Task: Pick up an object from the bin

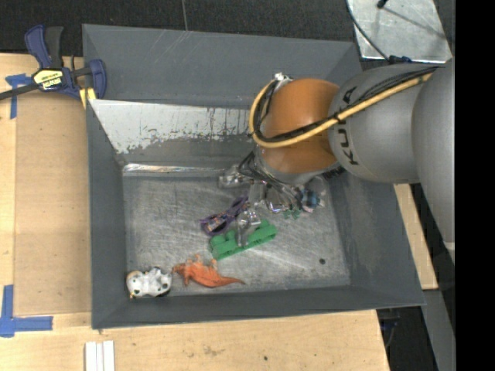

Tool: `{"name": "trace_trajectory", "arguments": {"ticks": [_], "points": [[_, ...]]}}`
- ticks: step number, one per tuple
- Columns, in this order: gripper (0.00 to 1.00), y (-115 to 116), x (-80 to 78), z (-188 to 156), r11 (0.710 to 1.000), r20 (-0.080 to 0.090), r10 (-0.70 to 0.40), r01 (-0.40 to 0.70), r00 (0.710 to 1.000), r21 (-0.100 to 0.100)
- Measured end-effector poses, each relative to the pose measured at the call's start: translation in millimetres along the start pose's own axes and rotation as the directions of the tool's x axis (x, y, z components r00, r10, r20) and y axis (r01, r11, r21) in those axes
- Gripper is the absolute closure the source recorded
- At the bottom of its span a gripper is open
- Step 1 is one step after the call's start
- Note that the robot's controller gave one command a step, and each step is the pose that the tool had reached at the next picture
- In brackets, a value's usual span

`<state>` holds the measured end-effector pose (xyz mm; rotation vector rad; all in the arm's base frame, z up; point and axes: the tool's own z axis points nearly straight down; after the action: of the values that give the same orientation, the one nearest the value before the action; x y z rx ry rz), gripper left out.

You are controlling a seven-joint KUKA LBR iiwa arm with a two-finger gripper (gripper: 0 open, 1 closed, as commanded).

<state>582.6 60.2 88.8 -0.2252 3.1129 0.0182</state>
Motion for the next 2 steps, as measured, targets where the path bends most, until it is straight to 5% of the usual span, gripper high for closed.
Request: {"name": "trace_trajectory", "arguments": {"ticks": [1,2], "points": [[1.0,0.1,0.6,-0.2,1.0,-0.004,0.001,-0.001,1.0,0.0],[1.0,0.1,0.6,-0.2,1.0,-0.004,0.0,0.0,1.0,0.0]]}}
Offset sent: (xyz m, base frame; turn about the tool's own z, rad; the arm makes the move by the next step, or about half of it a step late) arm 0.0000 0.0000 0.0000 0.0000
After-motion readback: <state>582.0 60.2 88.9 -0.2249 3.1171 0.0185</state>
